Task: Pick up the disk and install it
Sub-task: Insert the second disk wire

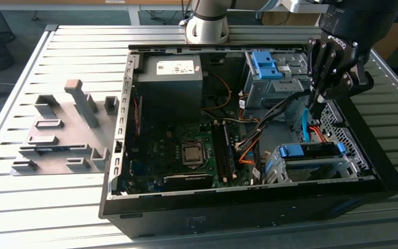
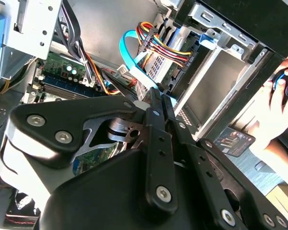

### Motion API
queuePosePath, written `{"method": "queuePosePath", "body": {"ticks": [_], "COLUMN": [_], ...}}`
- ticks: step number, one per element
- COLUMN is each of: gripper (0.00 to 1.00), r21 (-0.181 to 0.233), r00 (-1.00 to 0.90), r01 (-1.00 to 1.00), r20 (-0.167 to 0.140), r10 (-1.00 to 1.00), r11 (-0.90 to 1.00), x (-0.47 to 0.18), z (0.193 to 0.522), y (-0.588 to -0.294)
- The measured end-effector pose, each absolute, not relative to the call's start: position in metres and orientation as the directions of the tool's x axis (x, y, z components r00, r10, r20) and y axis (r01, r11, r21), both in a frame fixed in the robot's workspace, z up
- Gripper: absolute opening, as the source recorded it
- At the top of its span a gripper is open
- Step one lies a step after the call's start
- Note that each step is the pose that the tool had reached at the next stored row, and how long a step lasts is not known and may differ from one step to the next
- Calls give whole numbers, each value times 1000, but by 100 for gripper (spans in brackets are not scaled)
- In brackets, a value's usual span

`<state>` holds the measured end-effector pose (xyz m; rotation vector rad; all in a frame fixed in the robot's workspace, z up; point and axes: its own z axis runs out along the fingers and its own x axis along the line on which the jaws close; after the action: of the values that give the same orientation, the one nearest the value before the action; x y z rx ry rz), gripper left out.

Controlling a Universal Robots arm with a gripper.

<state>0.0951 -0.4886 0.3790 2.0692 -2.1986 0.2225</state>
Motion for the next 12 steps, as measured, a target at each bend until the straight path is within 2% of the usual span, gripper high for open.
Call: {"method": "queuePosePath", "body": {"ticks": [5,6,9,10,12], "gripper": [18,25,26,32,32], "r21": [-29,-29,-29,-29,-29], "r00": [-62,-62,-62,-62,-62], "r01": [-998,-998,-998,-998,-998], "r20": [183,183,183,183,183], "r10": [-981,-981,-981,-981,-981], "r11": [58,58,58,58,58], "x": [95,95,95,95,95], "z": [379,379,379,379,379], "y": [-489,-489,-489,-489,-489]}}
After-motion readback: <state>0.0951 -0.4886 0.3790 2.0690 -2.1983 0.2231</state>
